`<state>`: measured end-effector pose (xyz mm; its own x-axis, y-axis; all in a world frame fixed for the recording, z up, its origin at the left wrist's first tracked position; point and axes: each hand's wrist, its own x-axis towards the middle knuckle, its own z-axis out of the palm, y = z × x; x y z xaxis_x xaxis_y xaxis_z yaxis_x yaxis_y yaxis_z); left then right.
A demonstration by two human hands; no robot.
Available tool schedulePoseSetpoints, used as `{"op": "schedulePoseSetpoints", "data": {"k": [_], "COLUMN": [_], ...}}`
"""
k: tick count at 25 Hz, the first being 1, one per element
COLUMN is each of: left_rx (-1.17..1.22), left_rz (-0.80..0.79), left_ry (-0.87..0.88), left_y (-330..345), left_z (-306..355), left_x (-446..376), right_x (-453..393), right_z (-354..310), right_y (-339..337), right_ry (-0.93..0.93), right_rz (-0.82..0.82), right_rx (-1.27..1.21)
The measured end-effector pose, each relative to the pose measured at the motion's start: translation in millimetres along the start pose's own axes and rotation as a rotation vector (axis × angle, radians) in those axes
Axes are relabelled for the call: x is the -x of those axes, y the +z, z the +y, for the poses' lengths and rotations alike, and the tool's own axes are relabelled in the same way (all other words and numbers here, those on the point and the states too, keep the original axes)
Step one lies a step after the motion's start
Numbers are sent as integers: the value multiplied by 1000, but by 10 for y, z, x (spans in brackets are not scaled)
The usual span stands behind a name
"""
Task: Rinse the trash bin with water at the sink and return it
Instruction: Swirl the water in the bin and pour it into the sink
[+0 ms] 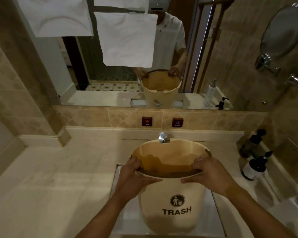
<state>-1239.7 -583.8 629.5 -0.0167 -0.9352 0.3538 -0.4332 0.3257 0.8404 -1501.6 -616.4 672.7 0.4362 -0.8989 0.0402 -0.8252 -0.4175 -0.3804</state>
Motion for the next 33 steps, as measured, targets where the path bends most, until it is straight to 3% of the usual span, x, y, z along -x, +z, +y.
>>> {"op": "schedulePoseSetpoints", "data": {"k": [10,18,22,26,29,33], "left_rx": [-33,-247,-520,-730,-802,-971], "left_rz": [-24,-73,-176,-377,-490,-683], "left_ry": [-61,83,267,381,452,262], "left_y": [-57,-246,-272,-276,-347,-500], "left_z": [-59,-111,-3,113,200,344], "left_x": [-54,-167,-310,-375,-432,-534], "right_x": [-30,-19,167,282,276,245], "right_z": [92,55,34,35,-107,-347], "right_y": [161,409,698,963,1177,1396], "right_ry": [14,50,184,205,277,293], "right_rz": [45,102,39,-201,-239,-171], "right_rx": [-90,-204,-337,-119,-373,-697]}}
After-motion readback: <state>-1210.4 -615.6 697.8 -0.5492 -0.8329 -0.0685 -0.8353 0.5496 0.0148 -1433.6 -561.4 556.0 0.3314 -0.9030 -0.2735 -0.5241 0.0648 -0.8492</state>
